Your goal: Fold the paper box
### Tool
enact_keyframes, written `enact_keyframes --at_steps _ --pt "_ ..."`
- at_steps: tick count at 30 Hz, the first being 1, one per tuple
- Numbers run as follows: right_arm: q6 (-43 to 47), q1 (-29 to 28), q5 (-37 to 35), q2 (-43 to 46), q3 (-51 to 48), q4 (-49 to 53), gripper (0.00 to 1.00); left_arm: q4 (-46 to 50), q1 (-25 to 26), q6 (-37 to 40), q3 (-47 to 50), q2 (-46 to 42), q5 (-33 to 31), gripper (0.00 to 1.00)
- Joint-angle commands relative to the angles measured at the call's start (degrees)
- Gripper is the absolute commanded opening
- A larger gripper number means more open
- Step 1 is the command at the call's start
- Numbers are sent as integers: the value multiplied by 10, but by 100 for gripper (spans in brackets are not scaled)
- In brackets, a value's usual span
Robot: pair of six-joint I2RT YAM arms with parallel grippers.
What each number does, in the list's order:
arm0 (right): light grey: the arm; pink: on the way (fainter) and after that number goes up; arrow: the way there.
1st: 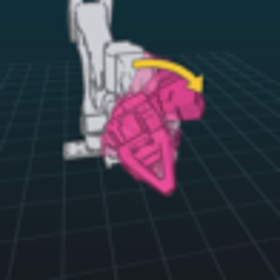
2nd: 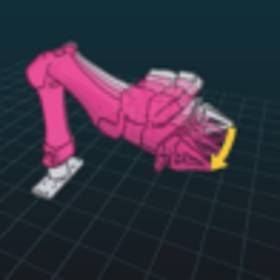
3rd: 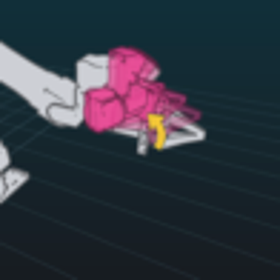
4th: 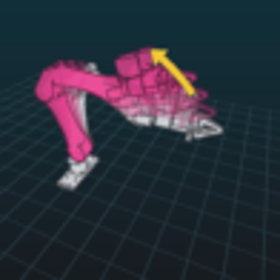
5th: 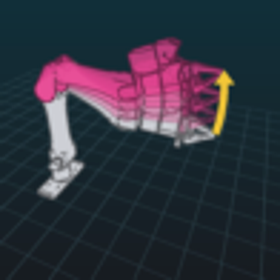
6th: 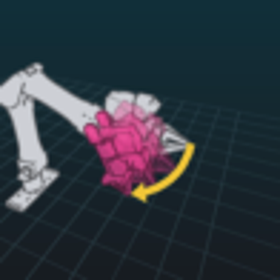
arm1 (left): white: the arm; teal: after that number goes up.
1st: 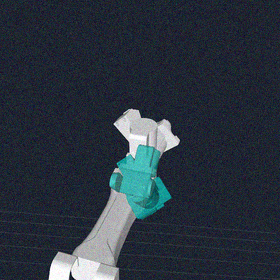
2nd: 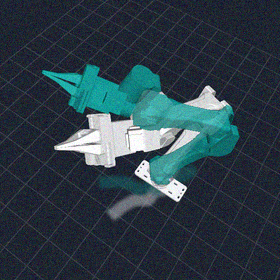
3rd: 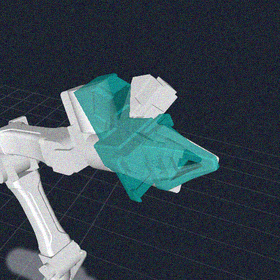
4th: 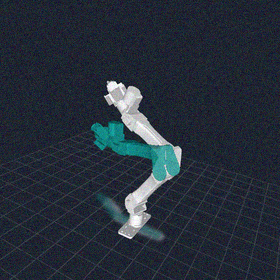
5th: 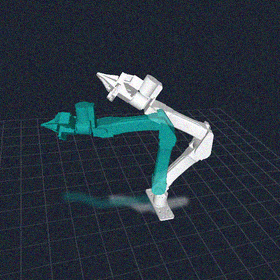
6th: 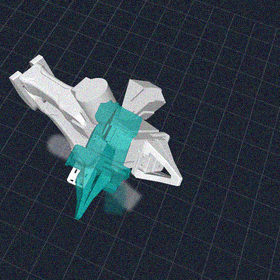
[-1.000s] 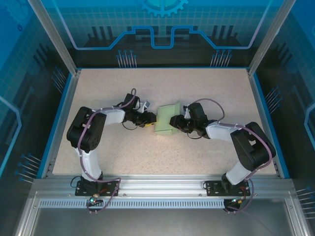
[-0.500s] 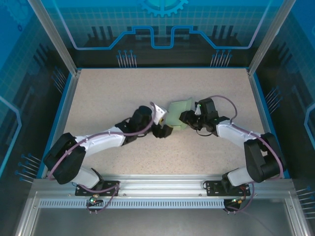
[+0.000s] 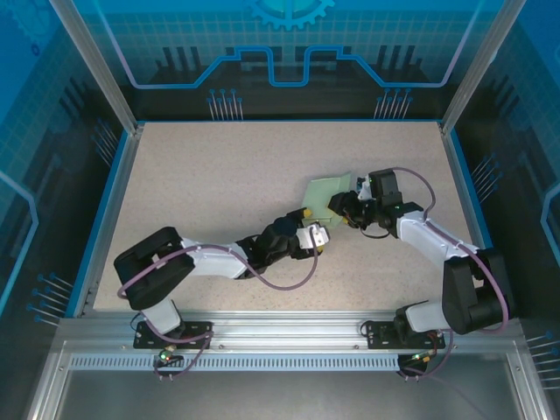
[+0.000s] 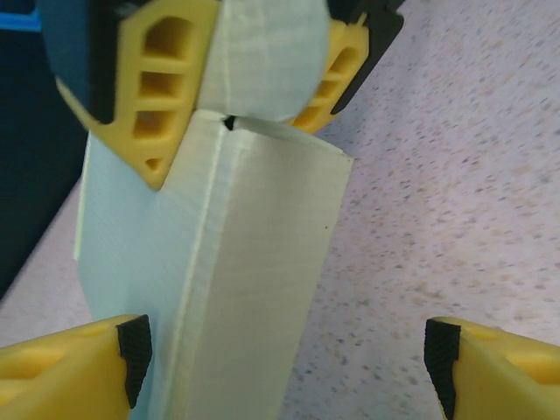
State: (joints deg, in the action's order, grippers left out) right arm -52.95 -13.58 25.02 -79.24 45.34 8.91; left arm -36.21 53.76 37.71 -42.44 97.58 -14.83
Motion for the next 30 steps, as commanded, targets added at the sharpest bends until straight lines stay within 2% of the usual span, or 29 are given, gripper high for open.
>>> enact_keyframes --at_steps 1,4,8,19,24,30 --pt "-12 9 33 9 15 14 44 -87 10 85 -22 26 -70 83" --pt "-16 9 36 10 16 13 44 -116 13 108 -26 44 -101 82" --pt "-21 9 39 10 14 11 44 -133 13 121 -26 54 -111 75" --pt "-30 8 33 11 18 7 48 -167 13 122 -3 48 -117 48" --pt "-31 9 29 17 20 11 53 -188 13 114 14 45 -114 39" --pt "-24 13 22 29 25 25 64 -189 12 95 28 41 -112 36"
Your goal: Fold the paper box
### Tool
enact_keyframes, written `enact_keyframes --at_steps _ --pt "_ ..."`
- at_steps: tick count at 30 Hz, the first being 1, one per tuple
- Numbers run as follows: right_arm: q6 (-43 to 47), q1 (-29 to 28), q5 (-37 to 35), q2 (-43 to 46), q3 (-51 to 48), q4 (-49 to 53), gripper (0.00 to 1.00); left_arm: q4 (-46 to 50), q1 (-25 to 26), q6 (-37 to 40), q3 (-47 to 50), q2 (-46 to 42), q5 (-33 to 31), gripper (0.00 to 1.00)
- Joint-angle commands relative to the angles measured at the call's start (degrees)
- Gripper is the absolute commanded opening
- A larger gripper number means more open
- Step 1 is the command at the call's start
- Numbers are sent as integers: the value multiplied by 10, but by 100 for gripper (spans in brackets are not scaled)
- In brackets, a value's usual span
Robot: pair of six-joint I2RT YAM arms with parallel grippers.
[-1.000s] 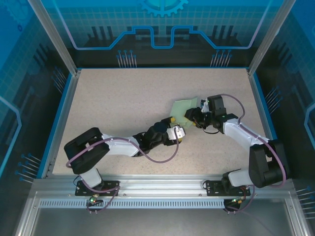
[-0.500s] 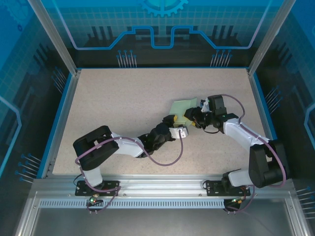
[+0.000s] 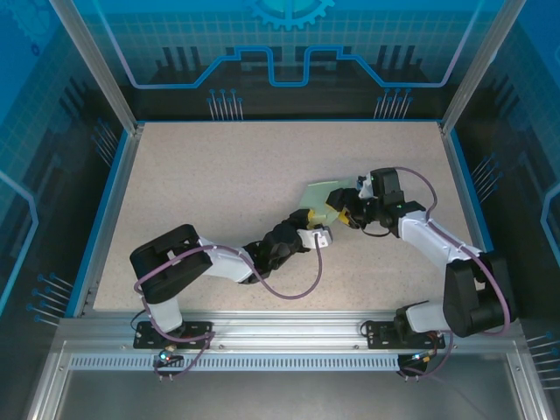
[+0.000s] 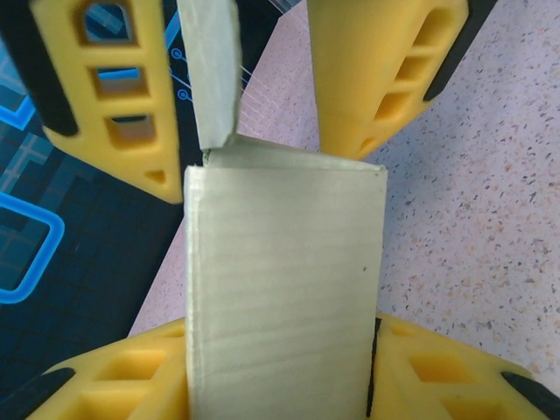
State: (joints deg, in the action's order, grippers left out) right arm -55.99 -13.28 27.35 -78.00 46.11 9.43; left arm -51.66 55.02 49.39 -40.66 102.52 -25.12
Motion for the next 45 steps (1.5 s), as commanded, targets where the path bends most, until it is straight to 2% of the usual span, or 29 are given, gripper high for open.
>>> enact_keyframes --at_steps 1,7,12,16,20,25,30,33,36,39,45 --pt "11 12 -4 21 20 25 66 -33 -2 -30 13 -12 -7 36" --pt "102 27 -52 70 40 80 71 56 -28 -144 21 -58 46 34" --pt "267 29 -78 113 61 56 72 131 -76 -258 35 -125 136 32" --pt "431 46 -16 79 84 42 72 171 -135 -346 46 -179 254 32" --pt "564 52 54 17 134 63 70 196 -167 -382 45 -207 332 31" --pt "669 47 54 -30 185 101 70 185 -195 -424 45 -212 399 31" --pt "673 37 12 -49 207 119 70 152 -203 -429 38 -180 434 33" --pt "672 15 -74 -63 227 160 69 125 -204 -433 31 -154 448 32" --pt "610 12 -161 -79 252 202 69 100 -203 -438 27 -133 441 31" --pt "532 20 -145 -78 257 218 69 72 -203 -438 30 -119 435 32" --pt "547 25 -152 -72 260 230 69 52 -204 -424 38 -102 448 34"
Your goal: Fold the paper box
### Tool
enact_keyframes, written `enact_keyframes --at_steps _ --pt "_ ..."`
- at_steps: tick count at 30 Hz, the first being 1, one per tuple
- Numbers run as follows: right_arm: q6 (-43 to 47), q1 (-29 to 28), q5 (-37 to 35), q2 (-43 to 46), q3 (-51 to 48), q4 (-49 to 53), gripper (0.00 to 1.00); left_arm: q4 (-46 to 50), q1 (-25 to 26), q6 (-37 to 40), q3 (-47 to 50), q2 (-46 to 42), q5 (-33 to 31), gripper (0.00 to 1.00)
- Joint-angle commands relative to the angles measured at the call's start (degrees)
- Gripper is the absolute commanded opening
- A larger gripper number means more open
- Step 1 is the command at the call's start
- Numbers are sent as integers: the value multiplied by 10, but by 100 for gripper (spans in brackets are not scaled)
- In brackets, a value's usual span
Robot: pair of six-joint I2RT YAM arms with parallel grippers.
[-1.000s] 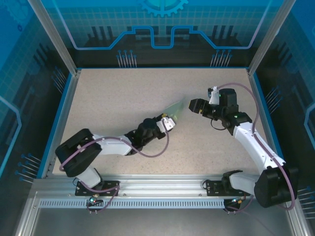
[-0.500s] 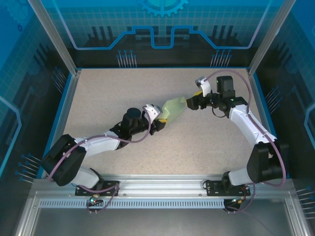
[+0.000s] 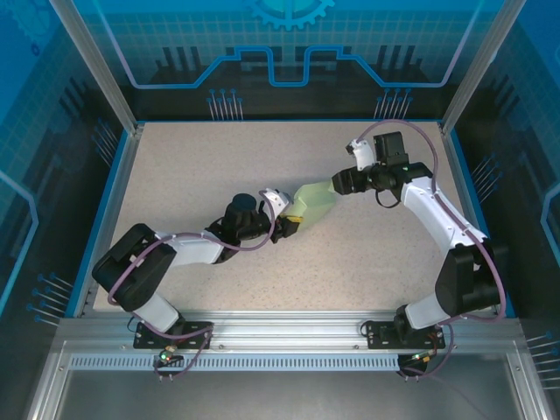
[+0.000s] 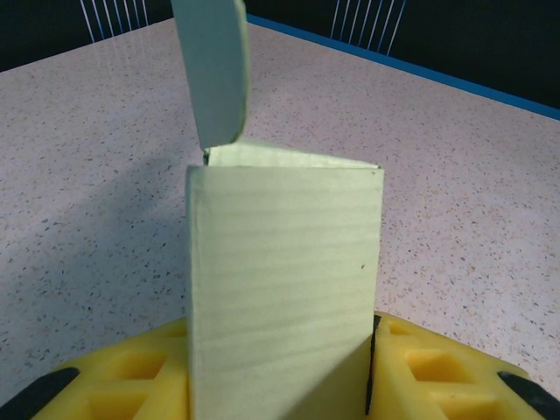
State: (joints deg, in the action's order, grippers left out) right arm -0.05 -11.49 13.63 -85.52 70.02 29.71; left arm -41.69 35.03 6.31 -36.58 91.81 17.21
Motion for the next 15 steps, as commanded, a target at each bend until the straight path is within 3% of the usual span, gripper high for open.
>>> enact_keyframes --at_steps 1,6,15 --pt "-3 8 -11 1 21 25 69 -57 -4 8 2 5 25 34" --pt "55 17 8 -11 -4 -27 68 -75 -6 11 8 12 40 36" --pt "114 -1 4 -34 19 -18 66 -78 -11 21 8 32 53 38"
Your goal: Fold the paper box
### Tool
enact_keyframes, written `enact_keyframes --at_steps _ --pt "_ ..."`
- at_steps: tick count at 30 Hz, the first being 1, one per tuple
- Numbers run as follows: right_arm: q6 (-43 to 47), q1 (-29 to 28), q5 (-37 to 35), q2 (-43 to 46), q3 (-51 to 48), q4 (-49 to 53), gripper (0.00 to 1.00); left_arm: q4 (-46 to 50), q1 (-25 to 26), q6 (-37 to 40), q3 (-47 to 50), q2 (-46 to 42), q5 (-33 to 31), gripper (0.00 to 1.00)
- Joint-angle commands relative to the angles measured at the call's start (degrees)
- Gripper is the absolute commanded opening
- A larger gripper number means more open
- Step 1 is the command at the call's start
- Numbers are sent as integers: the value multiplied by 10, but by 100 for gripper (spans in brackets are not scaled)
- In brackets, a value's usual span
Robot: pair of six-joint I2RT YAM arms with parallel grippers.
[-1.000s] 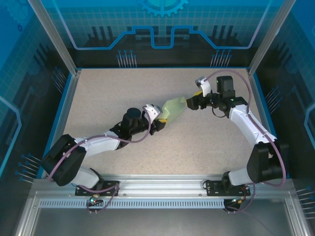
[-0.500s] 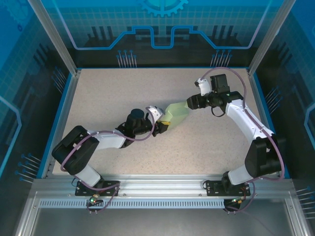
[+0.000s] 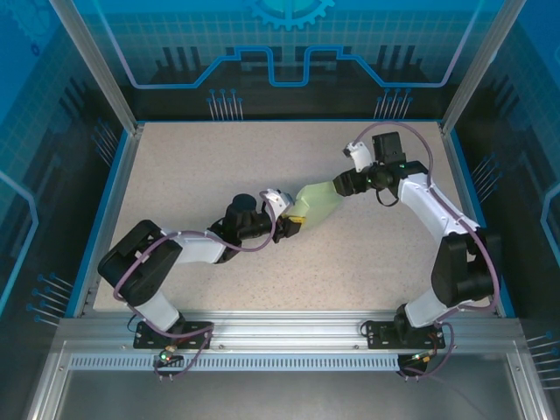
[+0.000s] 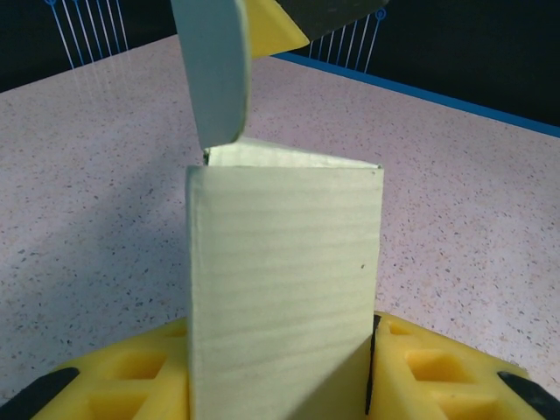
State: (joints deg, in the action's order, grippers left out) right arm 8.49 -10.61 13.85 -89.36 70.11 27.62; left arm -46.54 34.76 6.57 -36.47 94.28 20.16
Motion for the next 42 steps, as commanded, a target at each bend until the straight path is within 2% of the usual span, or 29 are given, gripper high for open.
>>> enact_keyframes --at_steps 1,9,32,35,42 --pt "29 -15 -4 6 18 4 66 -29 -8 19 6 11 24 38" --pt "30 -38 -43 -3 25 27 66 -19 -9 21 14 23 24 43" --pt "30 -46 -39 -15 27 40 66 -6 -9 52 35 34 3 50" --pt "49 -46 -33 -8 12 26 65 -7 -9 60 36 40 -2 50" --pt "182 -31 29 -10 1 2 63 -10 -14 75 37 53 1 49"
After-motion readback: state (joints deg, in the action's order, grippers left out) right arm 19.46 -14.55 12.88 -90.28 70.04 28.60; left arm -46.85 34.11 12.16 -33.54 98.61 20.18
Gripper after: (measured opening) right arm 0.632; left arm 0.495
